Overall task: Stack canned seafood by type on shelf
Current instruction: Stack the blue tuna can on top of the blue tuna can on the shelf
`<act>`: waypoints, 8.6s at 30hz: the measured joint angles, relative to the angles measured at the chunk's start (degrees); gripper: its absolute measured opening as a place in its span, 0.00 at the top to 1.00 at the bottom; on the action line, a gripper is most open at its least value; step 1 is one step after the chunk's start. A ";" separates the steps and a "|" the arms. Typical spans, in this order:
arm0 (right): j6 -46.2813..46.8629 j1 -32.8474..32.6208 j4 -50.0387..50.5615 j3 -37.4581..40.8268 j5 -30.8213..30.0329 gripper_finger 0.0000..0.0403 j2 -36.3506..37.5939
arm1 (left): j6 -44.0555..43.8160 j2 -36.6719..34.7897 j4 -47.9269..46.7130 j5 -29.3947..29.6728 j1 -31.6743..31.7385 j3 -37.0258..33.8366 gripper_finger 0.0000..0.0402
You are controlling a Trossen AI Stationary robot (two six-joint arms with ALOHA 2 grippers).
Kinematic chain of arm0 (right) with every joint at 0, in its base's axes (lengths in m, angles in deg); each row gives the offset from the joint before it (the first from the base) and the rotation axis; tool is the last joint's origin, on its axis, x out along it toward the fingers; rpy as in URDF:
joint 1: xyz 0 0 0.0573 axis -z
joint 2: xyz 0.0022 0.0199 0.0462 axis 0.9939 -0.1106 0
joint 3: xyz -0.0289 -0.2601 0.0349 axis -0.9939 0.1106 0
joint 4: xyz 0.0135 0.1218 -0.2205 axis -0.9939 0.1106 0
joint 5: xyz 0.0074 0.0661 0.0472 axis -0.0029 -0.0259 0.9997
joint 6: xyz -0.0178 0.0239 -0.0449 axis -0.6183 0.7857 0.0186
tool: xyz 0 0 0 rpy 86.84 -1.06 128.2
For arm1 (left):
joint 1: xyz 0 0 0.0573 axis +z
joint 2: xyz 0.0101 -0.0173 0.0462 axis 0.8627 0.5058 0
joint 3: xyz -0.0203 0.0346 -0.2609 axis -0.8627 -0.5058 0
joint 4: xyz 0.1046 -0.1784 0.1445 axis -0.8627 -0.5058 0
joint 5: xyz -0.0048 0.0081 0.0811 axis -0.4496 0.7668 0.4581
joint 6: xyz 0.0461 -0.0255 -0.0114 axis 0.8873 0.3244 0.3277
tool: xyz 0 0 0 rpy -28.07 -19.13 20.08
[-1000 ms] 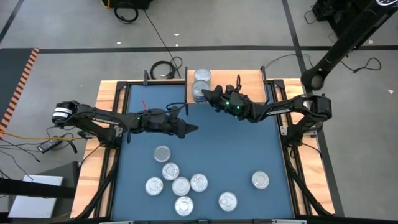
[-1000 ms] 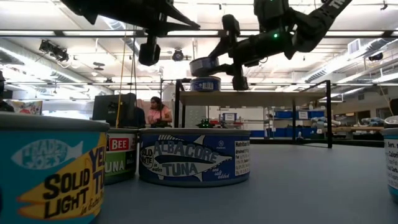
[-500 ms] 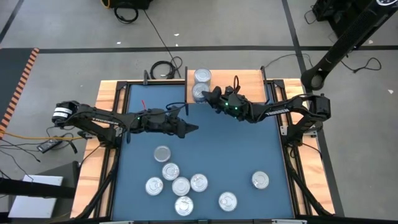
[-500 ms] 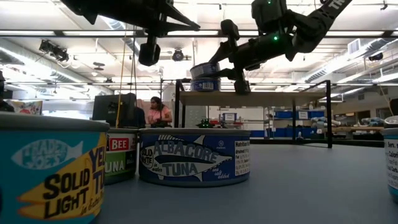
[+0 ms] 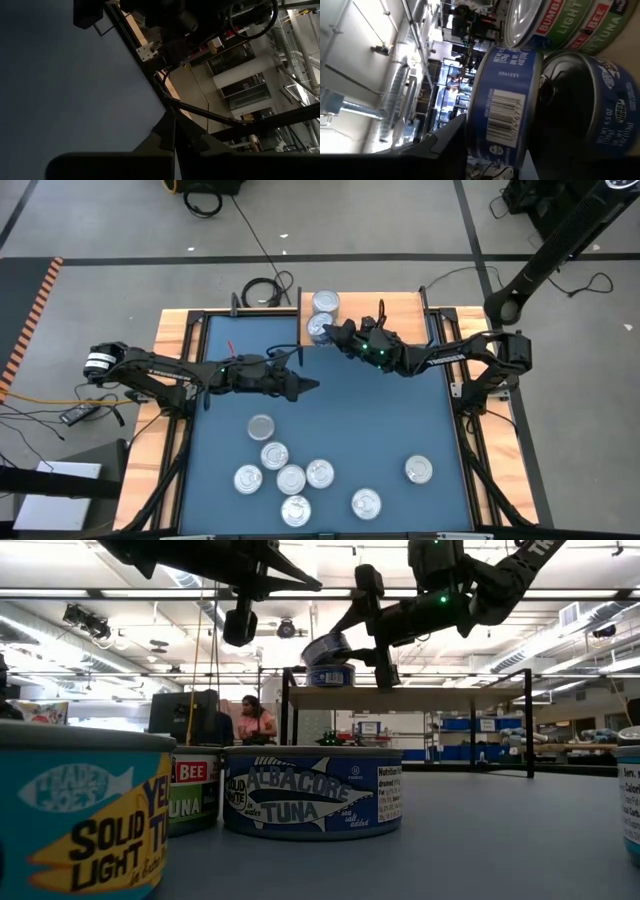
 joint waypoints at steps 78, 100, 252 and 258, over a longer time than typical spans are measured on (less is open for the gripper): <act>-14.40 6.03 32.33 -11.61 15.57 0.57 6.47 | 4.57 0.55 1.52 10.95 7.99 -0.02 0.99; -10.74 7.55 29.36 -11.65 19.51 0.60 2.19 | 6.14 0.50 2.96 10.80 10.21 -0.02 0.99; -39.43 18.50 48.72 -11.91 43.01 0.39 20.24 | 33.16 4.43 -16.44 8.92 8.06 10.29 0.99; -47.92 10.26 60.38 -11.91 41.93 0.39 24.41 | 33.14 -4.47 -18.47 5.76 4.94 10.29 0.99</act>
